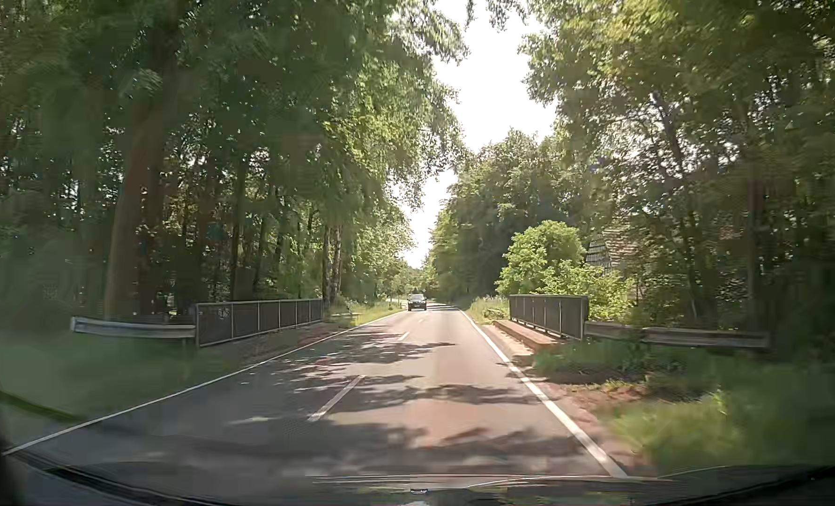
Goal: Follow the waypoints while adhering to traffic rules and regulations
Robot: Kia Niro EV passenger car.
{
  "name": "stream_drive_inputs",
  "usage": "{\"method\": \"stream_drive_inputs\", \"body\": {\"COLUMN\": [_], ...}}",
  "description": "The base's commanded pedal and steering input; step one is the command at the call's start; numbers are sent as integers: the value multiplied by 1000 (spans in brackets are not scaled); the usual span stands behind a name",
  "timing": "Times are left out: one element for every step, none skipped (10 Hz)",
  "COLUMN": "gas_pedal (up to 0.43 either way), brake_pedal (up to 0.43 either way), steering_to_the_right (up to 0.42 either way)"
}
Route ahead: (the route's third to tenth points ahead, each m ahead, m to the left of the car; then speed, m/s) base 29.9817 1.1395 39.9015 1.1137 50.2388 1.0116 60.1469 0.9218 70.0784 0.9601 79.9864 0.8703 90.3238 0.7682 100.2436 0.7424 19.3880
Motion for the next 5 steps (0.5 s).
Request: {"method": "stream_drive_inputs", "body": {"gas_pedal": [130, 130, 130, 138, 138], "brake_pedal": [0, 0, 0, 0, 0], "steering_to_the_right": [3, 1, 1, 1, 1]}}
